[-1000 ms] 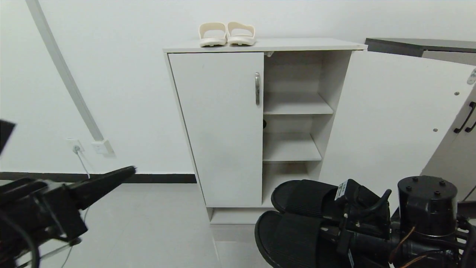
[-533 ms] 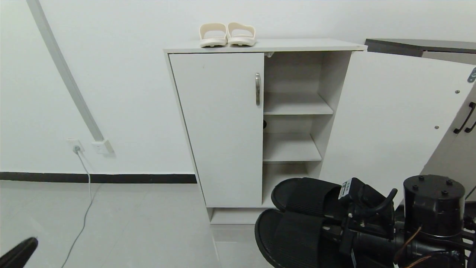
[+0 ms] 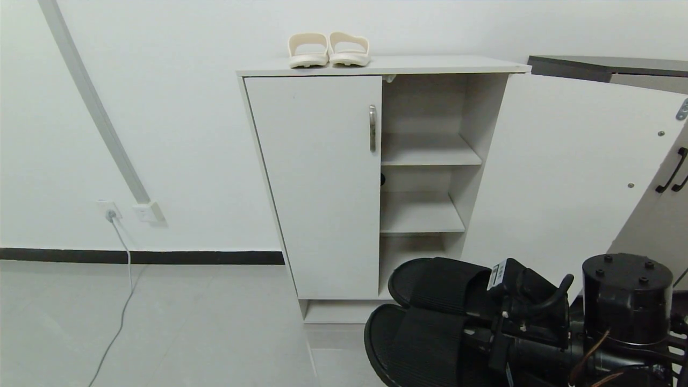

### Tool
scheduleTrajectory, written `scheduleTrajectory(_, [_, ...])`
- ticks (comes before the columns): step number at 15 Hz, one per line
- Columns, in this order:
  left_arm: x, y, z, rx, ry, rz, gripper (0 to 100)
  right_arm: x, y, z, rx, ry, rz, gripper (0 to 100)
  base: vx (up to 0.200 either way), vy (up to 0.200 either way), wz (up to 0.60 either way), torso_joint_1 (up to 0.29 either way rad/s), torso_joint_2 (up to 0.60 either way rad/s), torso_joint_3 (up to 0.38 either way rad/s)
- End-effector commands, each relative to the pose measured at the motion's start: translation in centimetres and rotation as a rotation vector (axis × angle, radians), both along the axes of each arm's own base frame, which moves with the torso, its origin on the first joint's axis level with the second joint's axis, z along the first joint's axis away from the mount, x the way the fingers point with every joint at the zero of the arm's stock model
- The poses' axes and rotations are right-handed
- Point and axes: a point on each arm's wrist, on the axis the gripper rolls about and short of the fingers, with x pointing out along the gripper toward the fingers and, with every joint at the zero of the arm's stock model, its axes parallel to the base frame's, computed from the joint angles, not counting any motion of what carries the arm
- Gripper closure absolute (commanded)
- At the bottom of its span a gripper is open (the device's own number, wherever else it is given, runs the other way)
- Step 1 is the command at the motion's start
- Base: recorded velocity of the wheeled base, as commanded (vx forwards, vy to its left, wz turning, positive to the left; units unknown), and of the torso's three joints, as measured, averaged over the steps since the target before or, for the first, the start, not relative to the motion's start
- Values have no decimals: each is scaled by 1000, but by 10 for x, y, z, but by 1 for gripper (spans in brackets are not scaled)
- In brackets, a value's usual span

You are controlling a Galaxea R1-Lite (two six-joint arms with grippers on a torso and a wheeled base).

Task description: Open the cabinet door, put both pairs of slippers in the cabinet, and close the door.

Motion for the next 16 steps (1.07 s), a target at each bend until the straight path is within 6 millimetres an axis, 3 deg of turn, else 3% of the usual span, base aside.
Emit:
scheduleTrajectory(1, [-4,0,-2,1,-44,-3,100,0,0,2,6,-6,-1,100,0,0,0,0,0,0])
scheduleTrajectory(3, [-4,0,-2,-2,-46,-3,100,4,2,6,12,-22,-35,100,0,0,0,0,0,0])
scheduleTrajectory(6, [-4,0,-2,-2,-46,-3,100,12,23,9,52,10,-221,100,0,0,0,0,0,0])
scheduleTrajectory(8, [-4,0,-2,-4,-46,-3,100,23,52,9,169,85,-424,100,0,0,0,0,0,0])
scheduleTrajectory(12, [-4,0,-2,-12,-44,-1,100,31,88,7,224,92,-507,100,0,0,0,0,0,0])
scheduleTrajectory(14, [-4,0,-2,-13,-44,-1,100,42,115,-6,227,47,-685,100,0,0,0,0,0,0])
scheduleTrajectory(16, [-4,0,-2,-16,-44,-1,100,52,129,-17,218,5,-814,100,0,0,0,0,0,0])
